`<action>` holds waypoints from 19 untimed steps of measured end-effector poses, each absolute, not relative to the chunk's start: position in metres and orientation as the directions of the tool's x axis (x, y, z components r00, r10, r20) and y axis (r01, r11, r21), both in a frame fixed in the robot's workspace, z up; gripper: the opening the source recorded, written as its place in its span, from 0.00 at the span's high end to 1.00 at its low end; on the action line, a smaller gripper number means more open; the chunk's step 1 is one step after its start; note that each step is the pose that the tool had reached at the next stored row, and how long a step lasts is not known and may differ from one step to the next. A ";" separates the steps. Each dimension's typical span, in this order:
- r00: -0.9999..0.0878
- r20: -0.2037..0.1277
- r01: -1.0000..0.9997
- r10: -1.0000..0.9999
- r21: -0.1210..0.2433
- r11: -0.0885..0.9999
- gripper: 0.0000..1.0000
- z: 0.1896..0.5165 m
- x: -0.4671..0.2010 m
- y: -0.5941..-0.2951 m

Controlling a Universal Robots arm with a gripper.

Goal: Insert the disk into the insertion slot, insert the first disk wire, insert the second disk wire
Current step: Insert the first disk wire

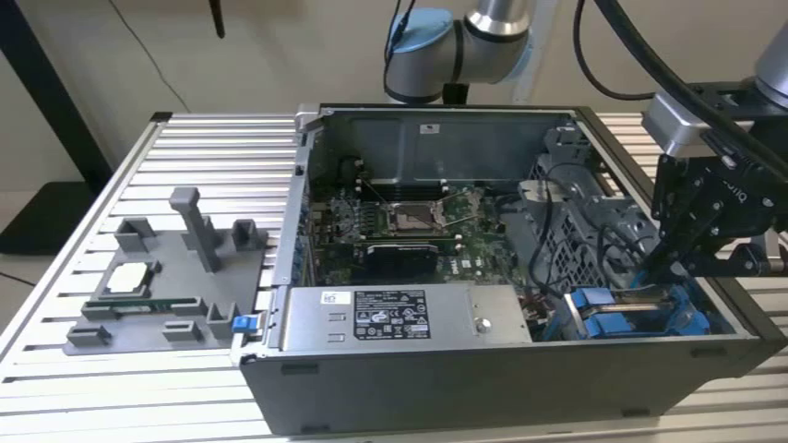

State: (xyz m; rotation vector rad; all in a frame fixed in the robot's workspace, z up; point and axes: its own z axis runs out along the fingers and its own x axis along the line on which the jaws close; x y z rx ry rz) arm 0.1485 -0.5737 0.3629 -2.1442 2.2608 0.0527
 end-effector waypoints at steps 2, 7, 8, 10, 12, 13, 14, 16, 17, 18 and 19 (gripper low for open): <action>-0.053 -0.042 -0.999 -0.998 0.007 0.053 1.00 0.363 0.150 -0.574; -0.053 -0.052 -0.999 -0.997 0.008 0.053 1.00 0.359 0.155 -0.574; -0.053 -0.055 -0.999 -0.997 0.008 0.053 1.00 0.358 0.155 -0.574; -0.053 -0.059 -0.999 -0.997 0.008 0.053 1.00 0.355 0.157 -0.574; -0.053 -0.062 -0.999 -0.997 0.008 0.053 1.00 0.353 0.157 -0.574; -0.053 -0.064 -0.999 -0.997 0.009 0.053 1.00 0.351 0.158 -0.574; -0.053 -0.066 -0.999 -0.996 0.009 0.053 1.00 0.350 0.158 -0.574; -0.053 -0.068 -0.999 -0.996 0.009 0.053 1.00 0.348 0.159 -0.574; -0.053 -0.068 -0.999 -0.996 0.009 0.053 1.00 0.347 0.159 -0.574; -0.053 -0.068 -0.999 -0.996 0.009 0.053 1.00 0.347 0.159 -0.574; -0.053 -0.068 -0.999 -0.996 0.009 0.053 1.00 0.346 0.159 -0.574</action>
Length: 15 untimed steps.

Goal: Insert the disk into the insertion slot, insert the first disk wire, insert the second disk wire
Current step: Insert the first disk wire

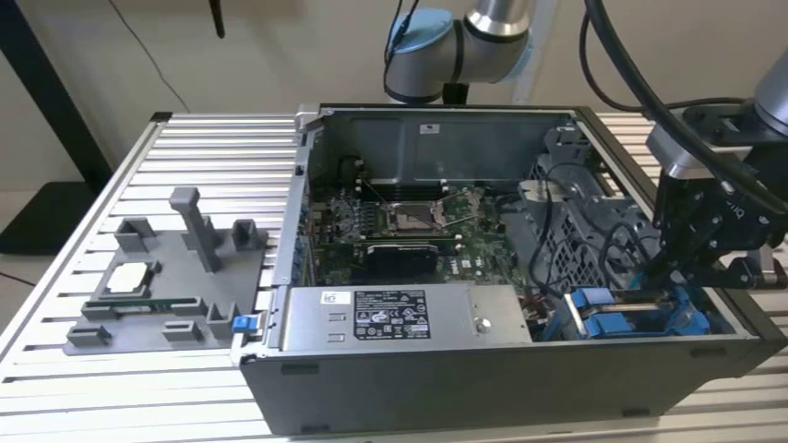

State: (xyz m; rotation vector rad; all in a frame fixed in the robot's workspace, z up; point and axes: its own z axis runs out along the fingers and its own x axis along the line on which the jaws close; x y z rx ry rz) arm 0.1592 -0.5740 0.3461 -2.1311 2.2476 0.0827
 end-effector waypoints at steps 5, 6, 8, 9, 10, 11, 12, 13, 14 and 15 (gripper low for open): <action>-0.052 -0.068 -0.999 -0.996 0.009 0.052 1.00 0.343 0.159 -0.574; -0.051 -0.068 -0.999 -0.996 0.009 0.050 1.00 0.343 0.159 -0.574; -0.050 -0.068 -0.999 -0.996 0.009 0.050 1.00 0.342 0.159 -0.575; -0.050 -0.068 -0.999 -0.996 0.009 0.050 1.00 0.342 0.159 -0.575; -0.050 -0.068 -0.999 -0.996 0.009 0.050 1.00 0.342 0.159 -0.575; -0.050 -0.068 -0.999 -0.996 0.009 0.050 1.00 0.342 0.159 -0.575; -0.050 -0.068 -0.999 -0.996 0.009 0.050 1.00 0.341 0.159 -0.575; -0.050 -0.068 -0.999 -0.996 0.009 0.050 1.00 0.341 0.159 -0.575; -0.050 -0.068 -0.999 -0.996 0.009 0.050 1.00 0.341 0.159 -0.575; -0.050 -0.068 -0.999 -0.996 0.009 0.050 1.00 0.340 0.159 -0.575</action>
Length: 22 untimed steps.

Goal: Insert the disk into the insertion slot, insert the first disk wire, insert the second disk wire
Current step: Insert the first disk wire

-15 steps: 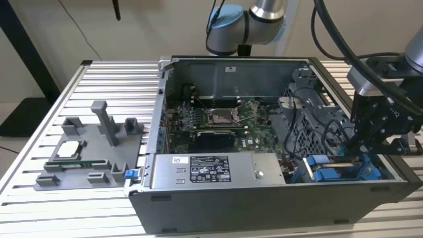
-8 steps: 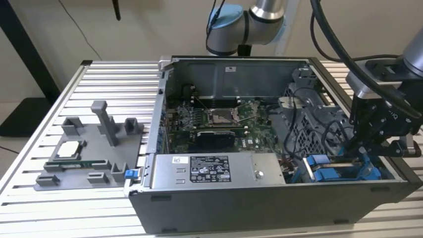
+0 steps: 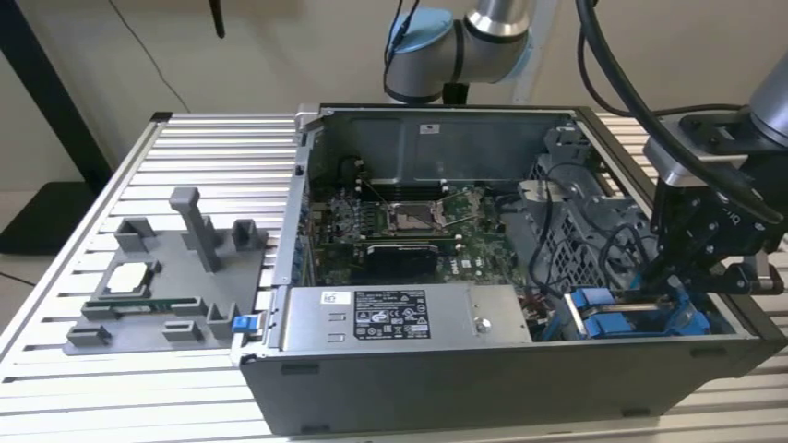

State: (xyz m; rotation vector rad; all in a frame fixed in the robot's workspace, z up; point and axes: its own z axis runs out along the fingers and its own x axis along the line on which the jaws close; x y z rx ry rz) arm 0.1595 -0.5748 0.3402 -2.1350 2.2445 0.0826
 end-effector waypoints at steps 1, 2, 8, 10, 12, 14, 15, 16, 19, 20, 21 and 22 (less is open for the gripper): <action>-0.050 -0.068 -0.999 -0.996 0.009 0.050 1.00 0.340 0.159 -0.575; -0.050 -0.068 -0.999 -0.996 0.009 0.050 1.00 0.339 0.159 -0.575; -0.050 -0.068 -0.999 -0.996 0.009 0.050 1.00 0.336 0.160 -0.575; -0.050 -0.068 -0.999 -0.996 0.009 0.050 1.00 0.334 0.160 -0.575; -0.050 -0.067 -0.999 -0.997 0.009 0.050 1.00 0.333 0.160 -0.575; -0.050 -0.068 -0.999 -0.996 0.009 0.050 1.00 0.332 0.159 -0.575; -0.050 -0.069 -0.999 -0.996 0.010 0.050 1.00 0.332 0.159 -0.575; -0.051 -0.069 -0.999 -0.996 0.011 0.050 0.00 0.332 0.159 -0.575; -0.050 -0.068 -0.999 -0.996 0.013 0.050 0.00 0.340 0.159 -0.575; -0.050 -0.068 -0.999 -0.996 0.013 0.050 0.00 0.343 0.159 -0.575; -0.051 -0.068 -0.999 -0.996 0.014 0.050 0.00 0.347 0.159 -0.575; -0.051 -0.068 -0.999 -0.996 0.014 0.050 0.00 0.351 0.159 -0.575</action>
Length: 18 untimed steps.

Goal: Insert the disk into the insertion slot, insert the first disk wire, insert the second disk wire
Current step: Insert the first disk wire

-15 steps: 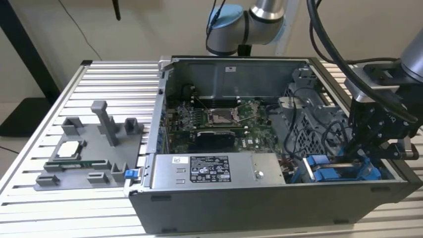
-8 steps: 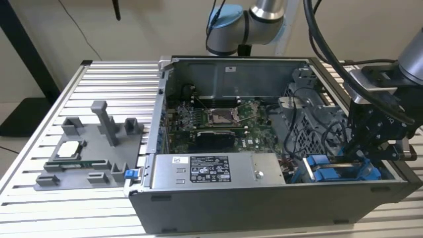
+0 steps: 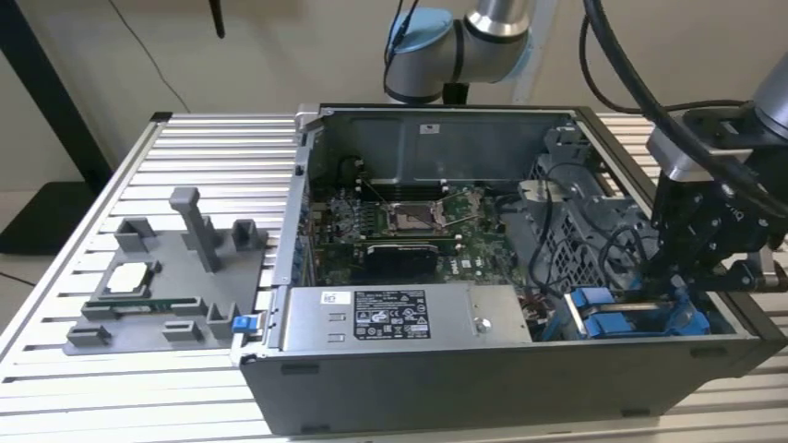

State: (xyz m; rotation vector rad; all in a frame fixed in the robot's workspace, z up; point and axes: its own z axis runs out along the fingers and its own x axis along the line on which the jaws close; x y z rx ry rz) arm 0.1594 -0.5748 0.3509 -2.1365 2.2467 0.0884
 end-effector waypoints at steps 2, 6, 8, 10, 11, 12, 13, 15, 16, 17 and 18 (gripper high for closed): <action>-0.051 -0.068 -0.999 -0.996 0.014 0.050 0.00 0.359 0.159 -0.575; -0.051 -0.068 -0.999 -0.996 0.015 0.050 0.00 0.369 0.159 -0.575; -0.051 -0.068 -0.999 -0.996 0.015 0.050 0.00 0.371 0.159 -0.575; -0.051 -0.068 -0.999 -0.996 0.015 0.050 0.00 0.372 0.159 -0.575; -0.051 -0.068 -0.999 -0.996 0.015 0.050 0.00 0.372 0.159 -0.575; -0.051 -0.068 -0.999 -0.996 0.015 0.050 0.00 0.372 0.159 -0.575; -0.051 -0.068 -0.999 -0.996 0.015 0.050 0.00 0.372 0.159 -0.575; -0.051 -0.068 -0.999 -0.996 0.015 0.050 0.00 0.372 0.159 -0.575; -0.051 -0.068 -0.999 -0.996 0.015 0.050 0.00 0.372 0.159 -0.575; -0.051 -0.068 -0.999 -0.996 0.015 0.050 0.00 0.372 0.159 -0.575; -0.051 -0.068 -0.999 -0.996 0.015 0.050 0.00 0.372 0.159 -0.575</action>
